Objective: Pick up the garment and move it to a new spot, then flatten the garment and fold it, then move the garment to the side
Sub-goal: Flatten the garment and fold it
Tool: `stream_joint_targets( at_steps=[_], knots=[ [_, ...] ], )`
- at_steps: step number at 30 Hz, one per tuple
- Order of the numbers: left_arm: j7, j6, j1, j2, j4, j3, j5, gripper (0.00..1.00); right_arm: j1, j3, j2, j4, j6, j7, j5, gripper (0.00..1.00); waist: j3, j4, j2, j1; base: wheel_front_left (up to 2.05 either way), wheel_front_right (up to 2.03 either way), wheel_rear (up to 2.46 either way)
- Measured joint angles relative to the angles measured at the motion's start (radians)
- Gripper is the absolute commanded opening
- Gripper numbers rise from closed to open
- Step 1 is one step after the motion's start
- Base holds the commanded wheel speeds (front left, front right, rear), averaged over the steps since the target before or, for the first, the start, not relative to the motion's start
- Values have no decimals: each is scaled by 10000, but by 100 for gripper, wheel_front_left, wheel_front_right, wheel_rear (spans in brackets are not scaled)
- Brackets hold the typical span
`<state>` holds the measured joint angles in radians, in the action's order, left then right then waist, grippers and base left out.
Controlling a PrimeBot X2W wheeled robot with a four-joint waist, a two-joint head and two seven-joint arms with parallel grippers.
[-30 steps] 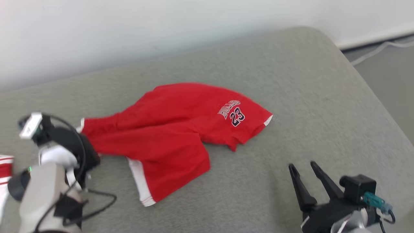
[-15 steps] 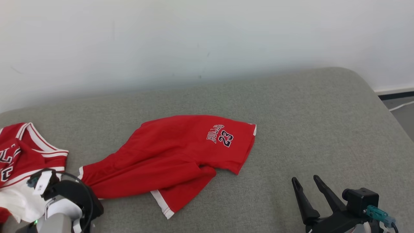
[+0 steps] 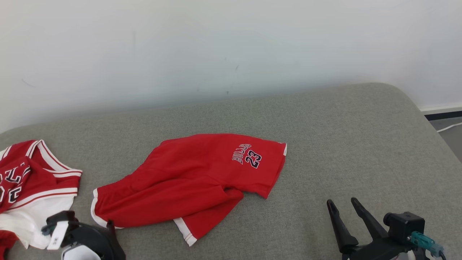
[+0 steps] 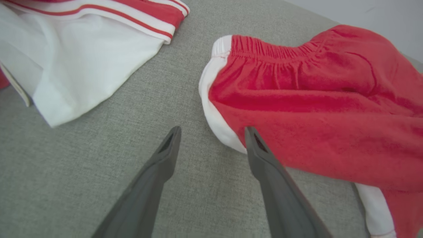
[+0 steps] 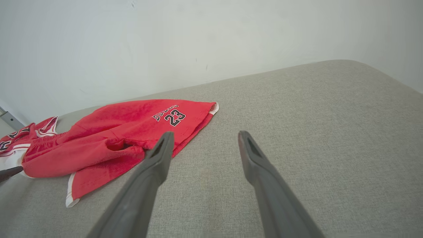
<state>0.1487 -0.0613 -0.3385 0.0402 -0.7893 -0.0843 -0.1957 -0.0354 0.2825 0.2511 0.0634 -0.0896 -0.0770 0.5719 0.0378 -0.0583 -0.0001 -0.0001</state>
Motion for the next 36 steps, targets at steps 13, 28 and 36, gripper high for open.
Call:
stream_joint_targets(
  at_steps=[13, 28, 36],
  knots=[
    [2, 633, 1174, -63, 1360, 1060, -184, 100, -169, -75, 8, -102, -84, 144, 2, 100, 32, 134, 0, 0, 0, 0, 0],
    [165, 380, 2310, -10, 3843, 4332, -2293, 100, -182, -81, -35, -217, -161, 244, 2, 100, 36, 157, 1, 2, 0, 0, 0],
    [537, -94, 2310, 15, 4165, 4840, -2545, 100, -176, 6, -98, -234, -163, 334, 2, 100, -31, -90, 0, 1, 0, 0, 0]
  ],
)
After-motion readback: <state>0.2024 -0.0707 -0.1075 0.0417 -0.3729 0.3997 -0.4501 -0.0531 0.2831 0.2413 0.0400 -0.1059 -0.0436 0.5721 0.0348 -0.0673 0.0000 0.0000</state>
